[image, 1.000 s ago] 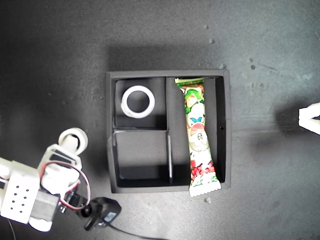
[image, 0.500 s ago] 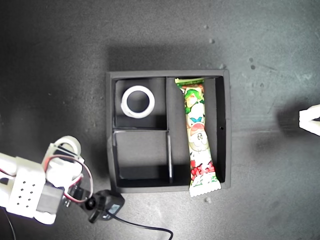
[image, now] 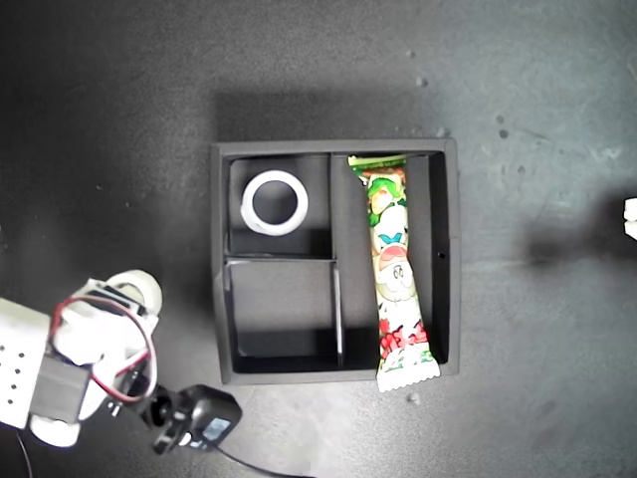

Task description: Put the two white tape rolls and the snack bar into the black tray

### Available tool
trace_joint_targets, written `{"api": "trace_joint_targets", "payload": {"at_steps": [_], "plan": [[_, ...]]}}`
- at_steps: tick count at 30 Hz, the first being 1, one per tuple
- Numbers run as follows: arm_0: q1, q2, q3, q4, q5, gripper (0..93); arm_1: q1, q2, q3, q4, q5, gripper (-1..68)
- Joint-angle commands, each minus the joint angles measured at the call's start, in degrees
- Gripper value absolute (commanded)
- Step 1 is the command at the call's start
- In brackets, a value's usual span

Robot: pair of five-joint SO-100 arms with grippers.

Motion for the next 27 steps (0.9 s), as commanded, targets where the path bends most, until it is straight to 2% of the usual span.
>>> {"api": "trace_joint_targets", "payload": {"at_steps": [1,7,17,27], "plan": [[-1.67,7.21,-1.23,1.32,2.64,0.0,-0.53,-0.18,0.70,0.26,0.79,2.9],[-5.10,10.63,-6.15,1.85,9.84,0.0,6.15,0.44,0.70,0.18,-15.03,2.8],[-6.68,-1.05,-23.55,-2.11,18.90,0.0,5.01,0.44,0.70,0.09,-18.54,2.8],[-6.42,-26.54,-41.92,-2.64,19.42,0.0,3.69,0.53,0.79,0.09,-18.63,2.8]]}}
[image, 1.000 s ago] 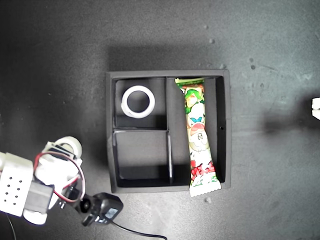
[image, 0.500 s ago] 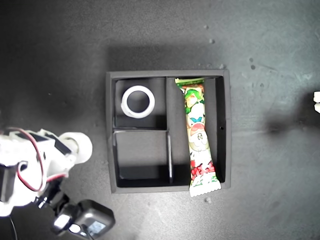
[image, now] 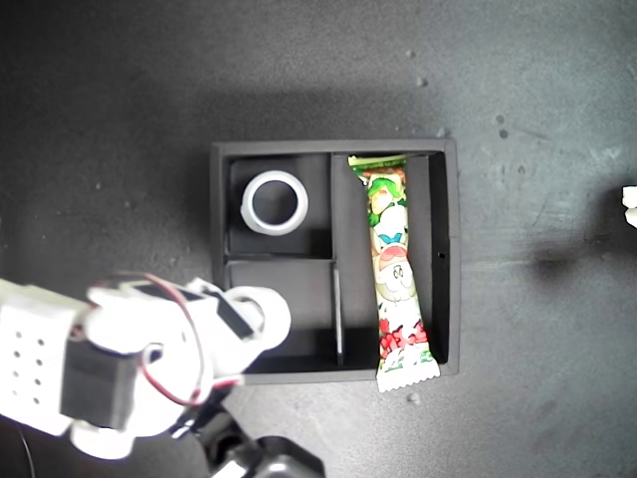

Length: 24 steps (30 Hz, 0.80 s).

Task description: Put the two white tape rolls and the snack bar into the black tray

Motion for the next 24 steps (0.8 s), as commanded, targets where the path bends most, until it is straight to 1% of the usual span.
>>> {"api": "trace_joint_targets", "payload": {"at_steps": [1,3,5,7,8,9,18,24], "plan": [[-0.18,-6.15,-8.17,0.44,-0.09,0.0,-0.62,0.44,0.70,0.53,-0.53,2.8],[0.09,-11.51,-15.56,4.66,-0.09,0.0,-0.88,0.44,0.70,0.53,-0.53,2.8],[0.53,-18.46,-27.07,11.69,0.00,0.0,-0.97,0.44,0.70,0.53,-0.53,2.8],[0.97,-28.83,-45.09,21.80,0.09,0.0,-1.05,0.44,0.70,0.53,-0.53,2.8],[1.14,-35.86,-58.10,27.51,-0.18,0.1,-1.05,0.44,0.70,0.53,-0.53,2.8],[1.32,-42.19,-69.26,30.06,1.05,0.2,-1.14,0.44,0.70,0.53,-0.53,2.8],[1.32,-37.27,-60.21,29.79,-0.79,22.1,-1.32,0.44,0.70,0.53,-0.53,2.8],[1.41,-27.69,-47.90,29.79,-2.20,21.9,-1.32,0.44,0.70,0.53,-0.53,2.8]]}}
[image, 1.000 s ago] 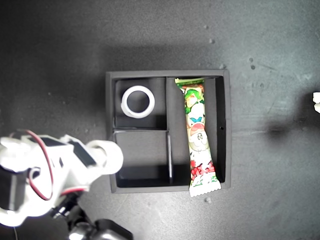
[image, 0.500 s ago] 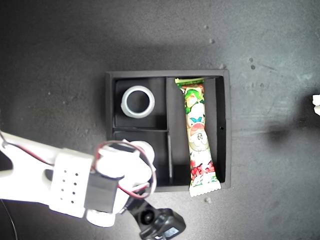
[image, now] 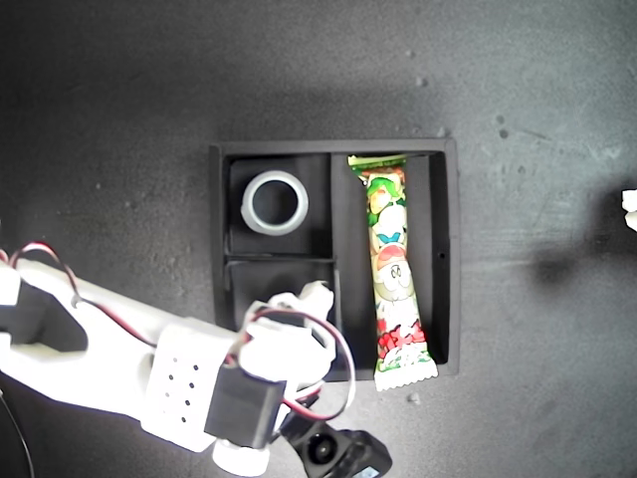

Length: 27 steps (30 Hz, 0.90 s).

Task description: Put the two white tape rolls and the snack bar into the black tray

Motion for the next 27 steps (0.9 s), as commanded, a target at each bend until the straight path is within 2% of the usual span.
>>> {"api": "trace_joint_targets", "payload": {"at_steps": [1,5,10,16,19,23,27], "plan": [[-0.09,8.17,4.66,1.23,-1.14,21.9,-0.26,0.44,0.70,0.53,-0.53,2.8],[-0.53,15.91,11.95,1.23,-1.14,21.9,-0.35,0.44,0.70,0.53,-0.53,2.8],[-2.29,35.16,25.22,1.23,1.05,21.8,-0.35,0.44,0.70,0.53,-0.53,2.8],[-6.68,61.52,47.29,0.79,1.76,21.6,-0.35,0.44,0.70,0.53,-0.53,2.8],[-9.14,72.33,60.64,-1.85,-0.44,12.0,-0.35,0.44,0.70,0.53,-0.53,2.8],[-11.69,88.86,84.02,-11.43,-3.96,1.7,-0.35,0.44,0.70,0.53,-0.53,2.8],[-13.62,115.93,110.83,-21.18,-9.23,0.0,-0.35,0.44,0.70,0.53,-0.53,2.8]]}}
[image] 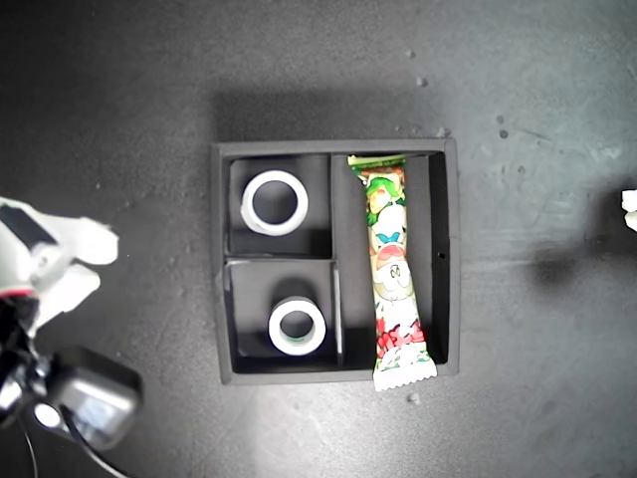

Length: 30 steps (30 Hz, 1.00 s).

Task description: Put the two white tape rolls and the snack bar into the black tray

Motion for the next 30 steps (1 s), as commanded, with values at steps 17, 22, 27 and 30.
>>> {"api": "trace_joint_targets", "payload": {"at_steps": [17,22,27,30], "plan": [[-1.49,60.82,64.78,-11.78,-9.58,0.0,-0.26,0.44,0.70,0.53,-0.53,2.8],[-0.44,60.82,70.93,-13.62,-12.13,0.0,-0.26,0.44,0.70,0.53,-0.53,2.8],[1.85,60.82,72.86,-14.24,-12.92,0.0,-0.35,0.44,0.70,0.53,-0.53,2.8],[3.43,60.82,72.86,-11.87,-16.52,0.0,-0.35,0.44,0.70,0.53,-0.53,2.8]]}}
